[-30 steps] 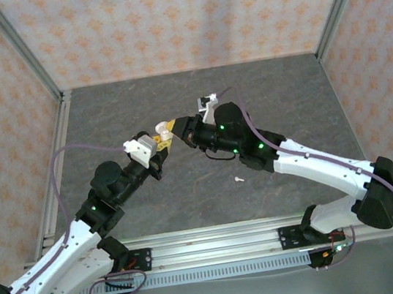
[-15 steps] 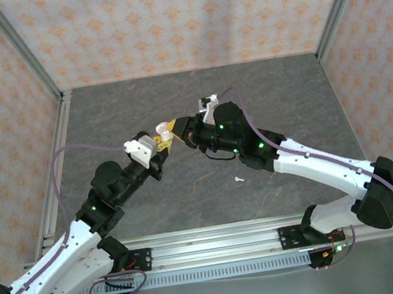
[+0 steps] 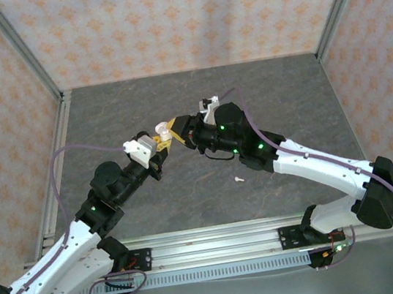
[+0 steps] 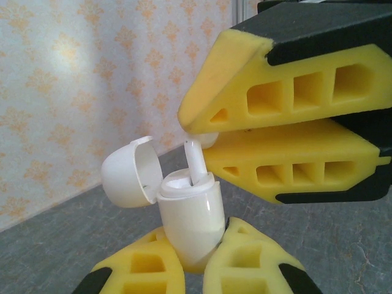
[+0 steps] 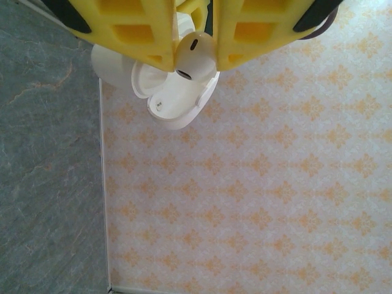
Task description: Insert wireless bluetooth earbuds into charging case
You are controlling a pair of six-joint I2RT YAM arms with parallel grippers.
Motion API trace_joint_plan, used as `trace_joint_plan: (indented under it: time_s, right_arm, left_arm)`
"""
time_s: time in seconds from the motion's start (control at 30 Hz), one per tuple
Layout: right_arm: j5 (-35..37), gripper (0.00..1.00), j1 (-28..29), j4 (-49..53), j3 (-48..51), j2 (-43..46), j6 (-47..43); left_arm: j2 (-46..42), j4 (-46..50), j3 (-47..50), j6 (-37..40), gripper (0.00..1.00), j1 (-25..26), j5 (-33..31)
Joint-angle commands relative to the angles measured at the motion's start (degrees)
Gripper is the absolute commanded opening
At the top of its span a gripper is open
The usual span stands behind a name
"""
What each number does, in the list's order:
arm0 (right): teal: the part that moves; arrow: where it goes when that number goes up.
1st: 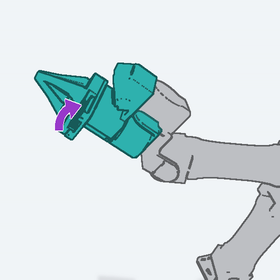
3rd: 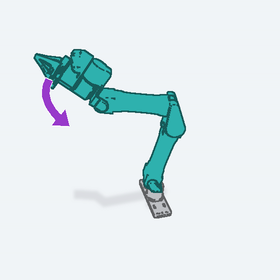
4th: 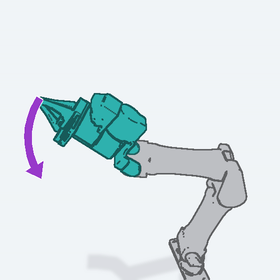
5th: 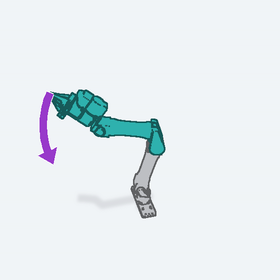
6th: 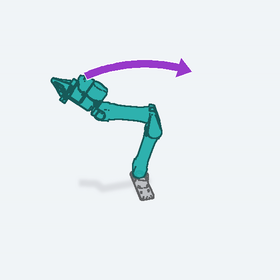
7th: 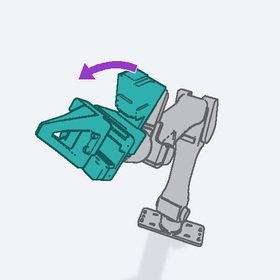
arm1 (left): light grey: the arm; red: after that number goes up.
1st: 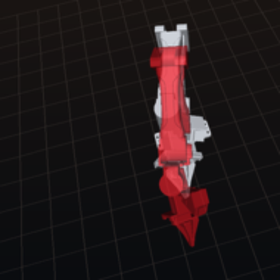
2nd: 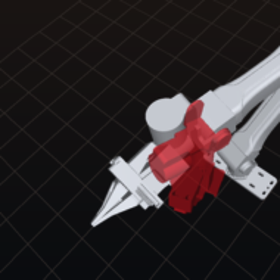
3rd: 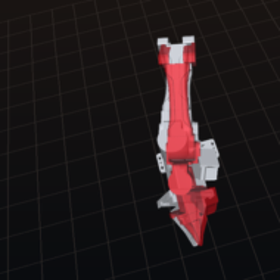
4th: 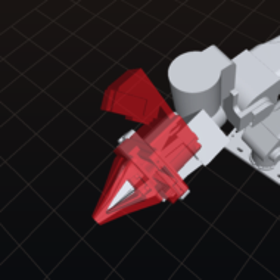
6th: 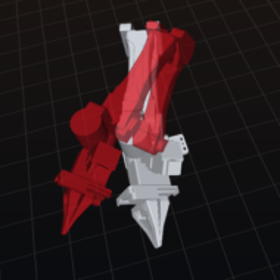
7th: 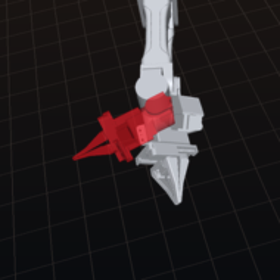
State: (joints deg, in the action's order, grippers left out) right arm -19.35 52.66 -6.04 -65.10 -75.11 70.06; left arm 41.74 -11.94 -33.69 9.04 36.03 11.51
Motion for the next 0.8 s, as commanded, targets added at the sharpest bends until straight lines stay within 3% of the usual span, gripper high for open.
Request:
trace_joint_plan:
  time_s: [0.0, 0.77]
  right_arm:
    - [-2.8, 0.22, 0.3, 4.9, 0.1, -0.7, -0.4]
    - [-1.1, 0.35, 0.4, 16.6, -8.3, -0.1, -9.7]
  left_arm:
    - [-1.2, -6.6, -1.2, -0.2, 0.0, 0.5, -0.5]
    - [-1.5, -5.7, -1.0, -0.2, 0.0, 0.5, -0.2]
